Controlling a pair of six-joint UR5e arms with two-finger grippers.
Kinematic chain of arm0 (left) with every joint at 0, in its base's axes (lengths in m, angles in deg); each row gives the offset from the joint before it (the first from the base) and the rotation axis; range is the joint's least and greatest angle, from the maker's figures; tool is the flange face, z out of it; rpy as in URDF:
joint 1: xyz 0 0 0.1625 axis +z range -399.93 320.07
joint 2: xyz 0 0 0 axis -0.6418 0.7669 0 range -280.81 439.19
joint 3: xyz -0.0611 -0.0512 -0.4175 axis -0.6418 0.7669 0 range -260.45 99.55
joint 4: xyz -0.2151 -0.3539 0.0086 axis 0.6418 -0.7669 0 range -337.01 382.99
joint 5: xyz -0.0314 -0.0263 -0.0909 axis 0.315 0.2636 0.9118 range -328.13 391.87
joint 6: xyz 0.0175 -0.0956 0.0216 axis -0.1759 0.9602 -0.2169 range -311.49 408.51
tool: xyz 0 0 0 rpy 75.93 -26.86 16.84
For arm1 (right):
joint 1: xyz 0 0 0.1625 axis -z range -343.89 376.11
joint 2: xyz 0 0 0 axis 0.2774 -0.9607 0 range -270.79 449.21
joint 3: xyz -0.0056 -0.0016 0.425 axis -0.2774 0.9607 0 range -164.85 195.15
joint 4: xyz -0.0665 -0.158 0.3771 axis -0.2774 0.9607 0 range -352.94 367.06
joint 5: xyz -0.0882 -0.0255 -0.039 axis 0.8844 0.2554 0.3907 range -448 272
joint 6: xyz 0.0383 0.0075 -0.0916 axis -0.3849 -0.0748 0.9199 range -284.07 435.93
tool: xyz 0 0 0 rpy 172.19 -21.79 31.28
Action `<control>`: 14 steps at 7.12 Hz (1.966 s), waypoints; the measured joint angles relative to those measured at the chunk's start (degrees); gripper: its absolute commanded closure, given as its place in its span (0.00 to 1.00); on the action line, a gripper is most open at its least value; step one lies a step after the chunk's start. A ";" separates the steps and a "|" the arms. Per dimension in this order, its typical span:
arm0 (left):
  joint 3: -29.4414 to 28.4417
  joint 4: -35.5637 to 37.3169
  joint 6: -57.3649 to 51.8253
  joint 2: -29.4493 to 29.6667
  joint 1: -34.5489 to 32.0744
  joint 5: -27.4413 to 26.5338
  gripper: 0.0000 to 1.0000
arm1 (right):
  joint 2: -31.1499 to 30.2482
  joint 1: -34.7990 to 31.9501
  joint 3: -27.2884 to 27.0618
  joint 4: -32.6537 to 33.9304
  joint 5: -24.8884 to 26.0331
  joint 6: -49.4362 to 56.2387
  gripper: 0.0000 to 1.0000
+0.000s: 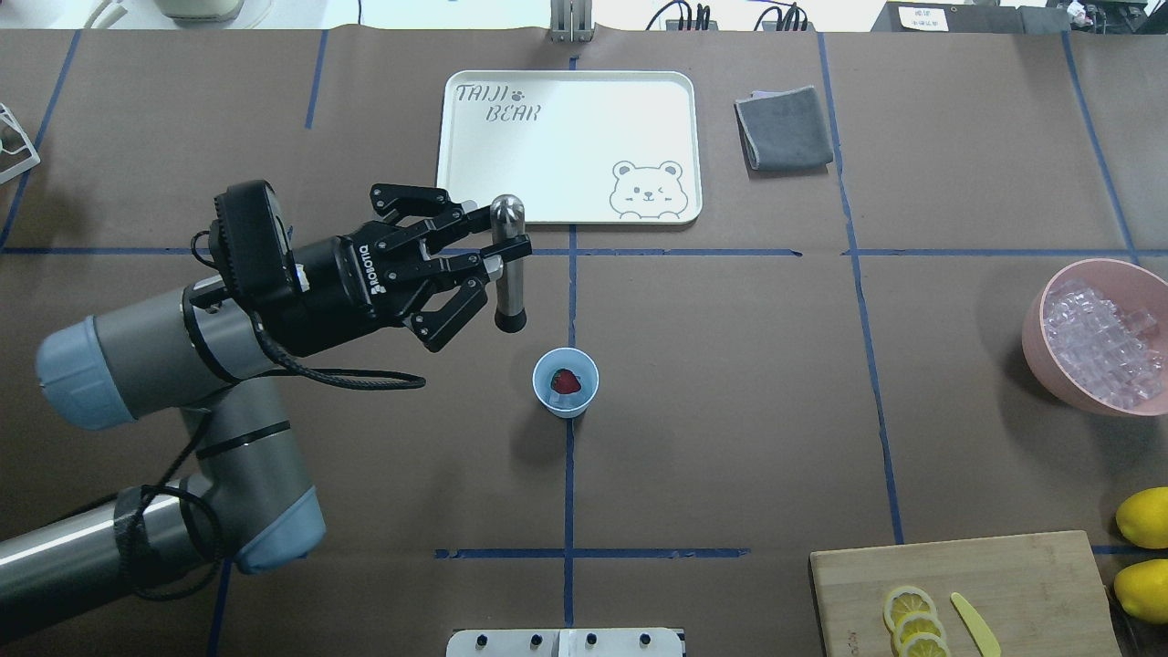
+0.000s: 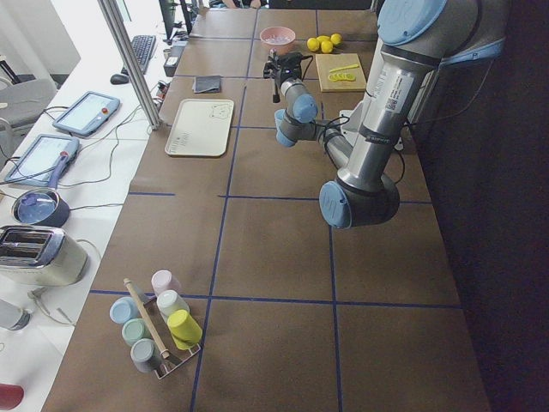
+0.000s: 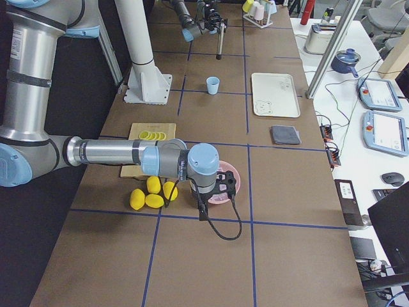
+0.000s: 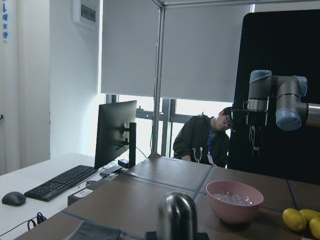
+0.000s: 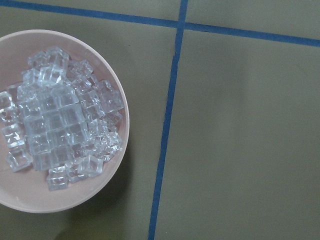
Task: Mash ice and strawberries in cup
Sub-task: 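Lift the steel muddler with the left gripper and carry it over the cup, then lower the muddler into the cup with the left gripper and press down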
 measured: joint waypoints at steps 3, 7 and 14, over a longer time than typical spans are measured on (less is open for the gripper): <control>-7.57 -7.29 -7.70 3.02 6.28 -6.25 0.99 | 0.09 0.00 -0.01 0.00 0.00 0.00 0.00; -13.25 -11.16 -11.96 3.83 10.39 -8.64 0.99 | 0.07 0.00 0.05 0.00 0.00 0.00 0.00; -18.95 -16.40 -16.06 5.26 14.38 -11.94 1.00 | -0.03 0.00 0.19 0.00 0.00 0.09 0.00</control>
